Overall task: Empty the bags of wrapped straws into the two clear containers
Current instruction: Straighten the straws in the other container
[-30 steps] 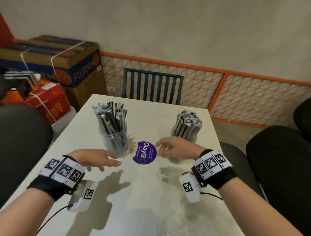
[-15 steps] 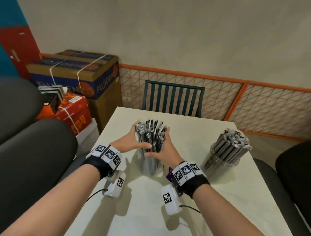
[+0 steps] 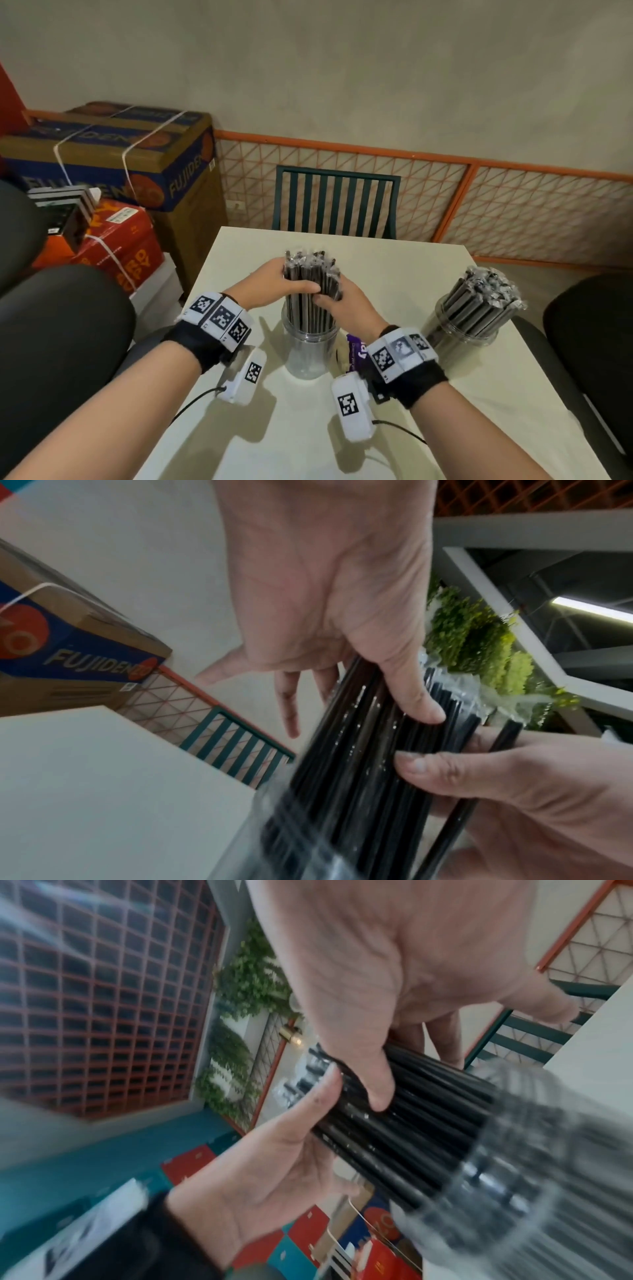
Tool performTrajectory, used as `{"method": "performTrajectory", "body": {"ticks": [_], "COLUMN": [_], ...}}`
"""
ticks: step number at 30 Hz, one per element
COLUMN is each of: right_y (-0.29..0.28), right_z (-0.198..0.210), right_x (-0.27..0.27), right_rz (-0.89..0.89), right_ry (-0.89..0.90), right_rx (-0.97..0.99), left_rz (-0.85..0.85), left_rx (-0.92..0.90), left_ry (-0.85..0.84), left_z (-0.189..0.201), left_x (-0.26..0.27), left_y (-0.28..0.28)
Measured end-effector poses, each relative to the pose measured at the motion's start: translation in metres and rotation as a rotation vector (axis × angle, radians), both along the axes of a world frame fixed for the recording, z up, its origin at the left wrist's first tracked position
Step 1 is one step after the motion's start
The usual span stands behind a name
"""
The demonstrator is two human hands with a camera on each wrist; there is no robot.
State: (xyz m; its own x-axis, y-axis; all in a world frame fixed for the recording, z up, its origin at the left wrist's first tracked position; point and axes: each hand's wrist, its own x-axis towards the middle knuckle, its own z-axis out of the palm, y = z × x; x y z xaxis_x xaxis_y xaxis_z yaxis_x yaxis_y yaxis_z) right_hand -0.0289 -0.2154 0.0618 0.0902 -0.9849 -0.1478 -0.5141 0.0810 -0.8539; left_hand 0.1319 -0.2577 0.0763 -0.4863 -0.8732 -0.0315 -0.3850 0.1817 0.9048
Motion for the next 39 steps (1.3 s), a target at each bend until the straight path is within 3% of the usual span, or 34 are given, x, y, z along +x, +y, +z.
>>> {"method": "performTrajectory", "body": {"ticks": [5,9,12,19,25,28,33,36,39], "right_y": [-0.001,-0.002,-0.001,0.017,0.013,0.007,-0.016,-0.019,-0.012], "right_z": [0.034,0.029,0.002,-0.029,-0.025,0.000,0.026,0.021,0.008], "right_x": [-0.022,-0.030,-0.030,-0.008,0.005,-0.006,-0.033,-0.033,-0.029], "right_rz": [0.166,0.321,0.226,0.053,-0.090,-0.016,0.219,0.390,0.408], "right_ry": [-0.072,-0.010,0.036,-0.158,-0.182,-0.159,-0.021,0.152,0.221], "right_rx": [0.063,0.127,0.081,-0.103,-0.190,-0.197,-0.016,0.044,0.048], "left_rz": [-0.046,-0.077,-0.064,-0.084,0.014,0.034,-0.099,-0.128,-0.071], "left_rx": [-0.061,0.013,0.066,0.081,0.027,-0.037,-0.036,0.046,0.052], "left_ry": [-0.035,-0.155,-0.160,-0.020,0.076,0.098,-0.068,-0.141,-0.122], "left_z": [0.018,-0.005,-0.025,-0.029,-0.025,-0.008,0.009,-0.005,-0.024], "left_x": [0.009,0.008,0.003,-0.010,-0.017,-0.008,0.002,0.003,0.000], "left_y": [0.004,0.007,0.011,0.009,0.008,0.007,0.006,0.008,0.016]}}
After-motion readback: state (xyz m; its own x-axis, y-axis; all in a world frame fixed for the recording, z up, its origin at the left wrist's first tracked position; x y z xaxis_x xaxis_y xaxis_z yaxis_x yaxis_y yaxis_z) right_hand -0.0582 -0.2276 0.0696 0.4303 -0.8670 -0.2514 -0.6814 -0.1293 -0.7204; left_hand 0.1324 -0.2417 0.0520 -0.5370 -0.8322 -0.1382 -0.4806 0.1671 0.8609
